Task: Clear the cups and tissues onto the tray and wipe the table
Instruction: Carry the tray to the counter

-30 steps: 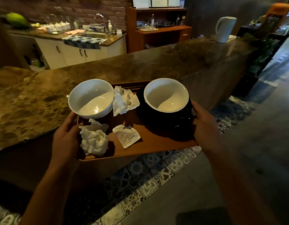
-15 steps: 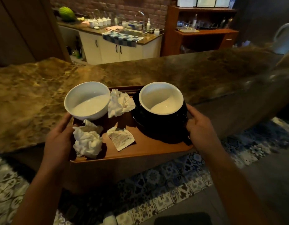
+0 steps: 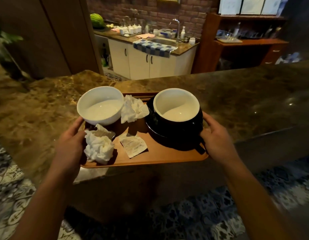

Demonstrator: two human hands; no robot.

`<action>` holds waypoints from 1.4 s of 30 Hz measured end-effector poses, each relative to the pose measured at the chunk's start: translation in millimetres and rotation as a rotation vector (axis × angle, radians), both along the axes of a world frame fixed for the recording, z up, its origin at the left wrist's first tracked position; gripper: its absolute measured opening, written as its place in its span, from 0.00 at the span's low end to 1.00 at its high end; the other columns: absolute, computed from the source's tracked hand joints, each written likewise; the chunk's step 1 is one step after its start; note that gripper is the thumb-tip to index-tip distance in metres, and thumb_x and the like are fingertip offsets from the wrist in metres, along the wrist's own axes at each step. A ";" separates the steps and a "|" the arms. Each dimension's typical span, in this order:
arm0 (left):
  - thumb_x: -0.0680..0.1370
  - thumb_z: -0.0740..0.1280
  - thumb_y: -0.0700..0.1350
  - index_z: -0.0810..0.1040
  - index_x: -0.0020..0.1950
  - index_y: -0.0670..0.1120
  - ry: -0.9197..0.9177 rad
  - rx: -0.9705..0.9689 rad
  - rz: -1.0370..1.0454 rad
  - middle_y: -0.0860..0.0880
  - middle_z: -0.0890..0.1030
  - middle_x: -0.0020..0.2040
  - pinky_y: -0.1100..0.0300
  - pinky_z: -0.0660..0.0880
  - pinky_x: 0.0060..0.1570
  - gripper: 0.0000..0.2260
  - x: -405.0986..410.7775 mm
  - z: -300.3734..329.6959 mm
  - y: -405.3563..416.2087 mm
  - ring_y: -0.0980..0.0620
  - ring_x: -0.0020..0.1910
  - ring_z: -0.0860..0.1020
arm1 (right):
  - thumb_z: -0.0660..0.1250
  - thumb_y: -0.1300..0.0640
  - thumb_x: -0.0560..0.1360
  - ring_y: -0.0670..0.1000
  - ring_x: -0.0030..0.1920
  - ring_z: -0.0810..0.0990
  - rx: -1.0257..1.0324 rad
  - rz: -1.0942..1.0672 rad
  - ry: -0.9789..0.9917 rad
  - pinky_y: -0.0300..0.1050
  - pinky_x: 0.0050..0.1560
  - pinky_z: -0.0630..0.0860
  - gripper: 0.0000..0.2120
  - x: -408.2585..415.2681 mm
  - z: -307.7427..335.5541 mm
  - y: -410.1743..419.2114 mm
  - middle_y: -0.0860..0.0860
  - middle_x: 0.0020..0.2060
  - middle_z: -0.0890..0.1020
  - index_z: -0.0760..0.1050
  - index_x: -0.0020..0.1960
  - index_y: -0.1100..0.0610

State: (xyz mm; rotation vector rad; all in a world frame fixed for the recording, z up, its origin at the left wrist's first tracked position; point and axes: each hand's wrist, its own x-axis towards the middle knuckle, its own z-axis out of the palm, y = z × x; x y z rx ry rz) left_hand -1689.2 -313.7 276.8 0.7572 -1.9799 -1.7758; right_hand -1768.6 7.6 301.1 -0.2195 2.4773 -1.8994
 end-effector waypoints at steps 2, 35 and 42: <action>0.84 0.58 0.40 0.68 0.75 0.60 0.000 -0.027 0.004 0.44 0.84 0.49 0.66 0.70 0.20 0.22 -15.0 -0.9 -14.8 0.57 0.28 0.80 | 0.62 0.62 0.81 0.23 0.38 0.76 -0.012 0.023 0.000 0.21 0.34 0.70 0.22 -19.0 -4.6 -13.6 0.33 0.43 0.77 0.67 0.74 0.50; 0.84 0.60 0.39 0.69 0.77 0.50 -0.104 -0.312 -0.095 0.41 0.82 0.52 0.59 0.72 0.32 0.21 -229.9 -77.0 -211.0 0.55 0.36 0.75 | 0.61 0.59 0.80 0.50 0.40 0.85 0.171 0.016 -0.030 0.48 0.41 0.80 0.27 -232.0 -107.3 -207.3 0.53 0.38 0.85 0.64 0.75 0.40; 0.84 0.62 0.40 0.69 0.77 0.44 -0.200 -0.433 -0.129 0.40 0.80 0.65 0.57 0.70 0.53 0.21 -228.7 -111.4 -242.5 0.51 0.54 0.76 | 0.60 0.53 0.80 0.53 0.45 0.84 0.371 -0.001 -0.065 0.51 0.45 0.79 0.24 -233.5 -144.9 -239.3 0.49 0.43 0.85 0.61 0.73 0.35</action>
